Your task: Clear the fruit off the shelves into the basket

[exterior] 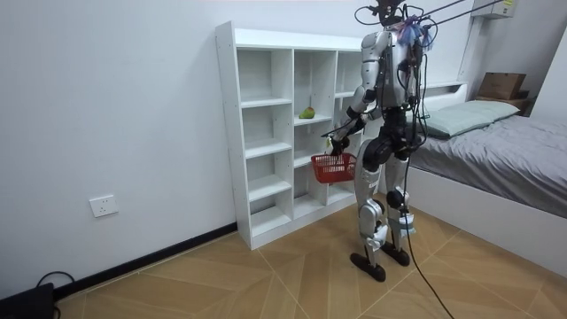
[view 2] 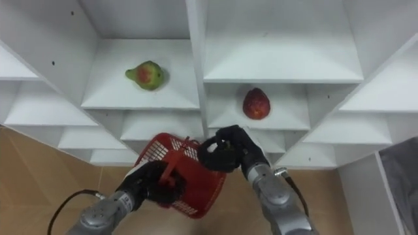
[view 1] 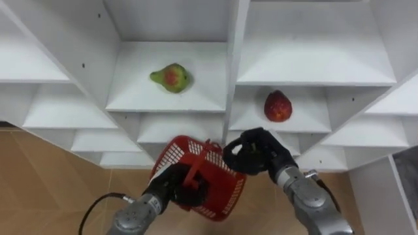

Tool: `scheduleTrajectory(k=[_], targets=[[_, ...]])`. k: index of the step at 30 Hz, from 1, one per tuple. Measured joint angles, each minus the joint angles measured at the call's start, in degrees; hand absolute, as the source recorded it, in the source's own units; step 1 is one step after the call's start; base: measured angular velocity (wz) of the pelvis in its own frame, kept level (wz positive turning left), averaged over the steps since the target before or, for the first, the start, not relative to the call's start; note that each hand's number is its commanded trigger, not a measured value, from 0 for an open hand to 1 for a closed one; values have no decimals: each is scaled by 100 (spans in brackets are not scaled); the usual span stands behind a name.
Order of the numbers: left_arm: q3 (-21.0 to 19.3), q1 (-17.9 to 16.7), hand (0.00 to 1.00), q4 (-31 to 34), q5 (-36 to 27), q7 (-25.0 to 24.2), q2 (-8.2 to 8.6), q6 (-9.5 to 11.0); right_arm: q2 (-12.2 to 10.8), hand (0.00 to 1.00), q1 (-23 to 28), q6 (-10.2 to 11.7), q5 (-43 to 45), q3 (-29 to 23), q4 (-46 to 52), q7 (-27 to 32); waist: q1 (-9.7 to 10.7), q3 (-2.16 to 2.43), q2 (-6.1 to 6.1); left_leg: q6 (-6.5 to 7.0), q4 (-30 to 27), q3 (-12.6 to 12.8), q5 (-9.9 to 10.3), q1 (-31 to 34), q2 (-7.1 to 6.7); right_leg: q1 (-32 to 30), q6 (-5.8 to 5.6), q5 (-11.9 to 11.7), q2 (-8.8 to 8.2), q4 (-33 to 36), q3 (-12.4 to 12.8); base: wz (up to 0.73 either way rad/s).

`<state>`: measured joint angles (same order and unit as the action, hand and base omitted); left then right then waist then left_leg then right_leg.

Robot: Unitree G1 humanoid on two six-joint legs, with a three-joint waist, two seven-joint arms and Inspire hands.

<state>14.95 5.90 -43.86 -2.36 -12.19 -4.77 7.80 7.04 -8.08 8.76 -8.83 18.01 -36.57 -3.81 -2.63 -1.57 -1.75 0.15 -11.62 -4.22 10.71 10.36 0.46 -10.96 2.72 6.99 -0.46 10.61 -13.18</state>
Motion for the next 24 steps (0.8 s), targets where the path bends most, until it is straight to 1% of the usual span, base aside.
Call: scheduleTrajectory(k=[1,2,3,4,8,13,20,24], targets=[[20,19,100,1,-31,0,2,8,-1,100,-1,-1,-22,0,-39,0,15,-3,7,-12,4,66,-16,0,17,1,0,0,8,0,2,36],[82,50,100,7,-69,14,-4,10,-2,100,-10,-2,-48,-9,-98,-3,74,-5,9,-5,37,177,-27,1,48,-3,0,1,26,0,14,35],[134,69,100,6,-144,20,-10,6,-6,100,-19,-2,-114,-13,-142,-10,76,-9,16,-1,49,338,-29,3,71,-12,-1,1,39,-2,55,27],[151,70,100,6,-181,23,-10,5,-7,100,-20,-4,-151,-16,-162,-12,76,-10,20,0,48,377,-30,3,76,-13,-1,1,42,-1,51,5],[162,78,100,8,-204,20,-16,0,-76,100,-45,-5,-265,-14,-215,-54,59,-9,19,1,31,415,-30,2,67,-14,-1,1,35,-4,38,-4],[163,80,100,12,-205,18,0,0,-69,100,-48,-6,-265,-12,-232,-118,57,-6,8,11,17,498,-36,2,71,-14,0,1,36,-1,40,-1],[182,69,100,35,-255,14,29,-13,-87,100,-81,-22,-365,-10,-524,-165,58,-1,-81,43,-26,566,-73,4,56,-13,31,-18,3,18,53,0],[225,68,100,34,-265,14,41,-31,-104,100,-85,-58,-479,-8,-574,-170,56,4,-92,58,-65,568,-94,2,30,-14,33,-18,-30,70,59,0]])
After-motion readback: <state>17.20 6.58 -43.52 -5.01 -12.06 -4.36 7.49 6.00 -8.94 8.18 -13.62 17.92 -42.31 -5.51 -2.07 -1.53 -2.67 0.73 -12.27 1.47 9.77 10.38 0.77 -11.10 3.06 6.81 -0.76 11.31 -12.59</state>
